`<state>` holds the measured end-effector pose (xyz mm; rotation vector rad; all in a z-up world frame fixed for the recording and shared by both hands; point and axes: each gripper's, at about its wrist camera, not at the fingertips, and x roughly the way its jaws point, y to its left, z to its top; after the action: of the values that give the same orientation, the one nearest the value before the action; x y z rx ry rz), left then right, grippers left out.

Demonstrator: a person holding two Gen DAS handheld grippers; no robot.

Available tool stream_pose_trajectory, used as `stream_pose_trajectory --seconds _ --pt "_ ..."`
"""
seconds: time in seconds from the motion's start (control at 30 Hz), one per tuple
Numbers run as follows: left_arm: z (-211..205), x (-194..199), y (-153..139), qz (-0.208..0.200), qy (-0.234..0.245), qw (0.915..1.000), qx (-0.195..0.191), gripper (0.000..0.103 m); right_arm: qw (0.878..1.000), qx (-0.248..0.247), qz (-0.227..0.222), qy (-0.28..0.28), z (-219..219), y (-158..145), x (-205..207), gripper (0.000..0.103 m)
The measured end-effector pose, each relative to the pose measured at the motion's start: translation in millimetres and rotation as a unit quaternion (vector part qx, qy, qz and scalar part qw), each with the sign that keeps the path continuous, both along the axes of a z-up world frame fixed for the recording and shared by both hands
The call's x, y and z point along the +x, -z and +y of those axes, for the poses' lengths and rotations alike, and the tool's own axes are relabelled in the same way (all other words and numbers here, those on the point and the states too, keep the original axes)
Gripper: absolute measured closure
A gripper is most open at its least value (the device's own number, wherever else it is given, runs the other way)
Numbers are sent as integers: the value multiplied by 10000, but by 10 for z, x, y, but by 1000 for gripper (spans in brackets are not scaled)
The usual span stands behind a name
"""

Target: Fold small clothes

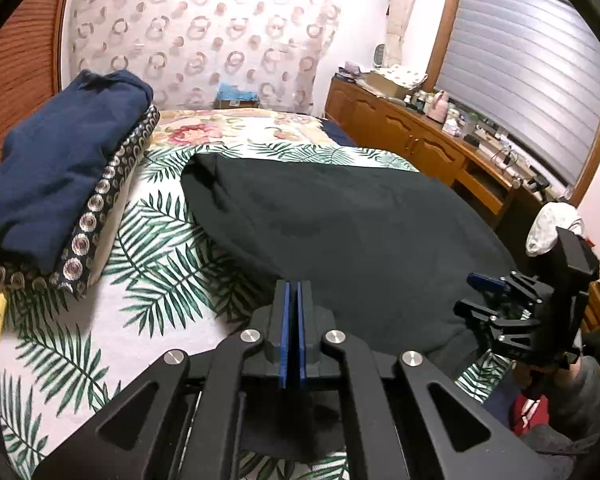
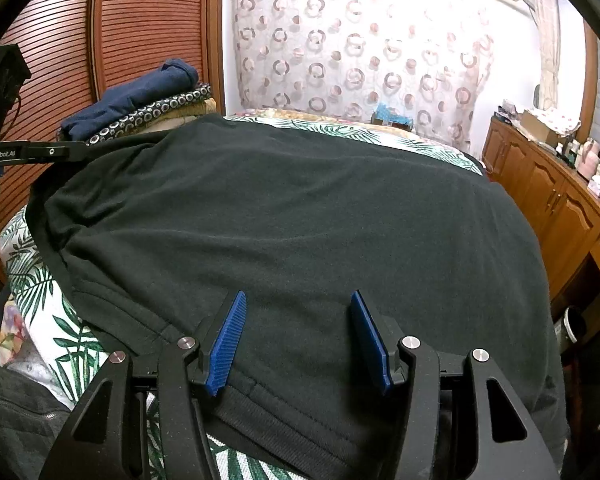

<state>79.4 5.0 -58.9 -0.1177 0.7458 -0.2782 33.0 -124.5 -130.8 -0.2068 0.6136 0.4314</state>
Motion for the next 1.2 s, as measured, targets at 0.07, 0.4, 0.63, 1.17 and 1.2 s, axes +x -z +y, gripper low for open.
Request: stream_pose_trajectory --seconds 0.07,0.4,0.63,1.17,1.2 --pt "8 49 41 100 -59 9999 33 99 10000 -8 4 -5 6 -1 5 46" --pt "225 169 449 831 -406 9956 115 57 10000 -92 -7 -27 10 20 -11 46" --pt "283 109 464 826 -471 9955 34 41 9999 -96 -8 -28 14 23 -13 46" --pt "-69 147 164 315 -27 9993 218 96 10000 -41 -7 -70 -32 21 -40 46" --pt "-111 140 80 211 39 9996 176 96 10000 5 4 -64 -49 16 -43 46"
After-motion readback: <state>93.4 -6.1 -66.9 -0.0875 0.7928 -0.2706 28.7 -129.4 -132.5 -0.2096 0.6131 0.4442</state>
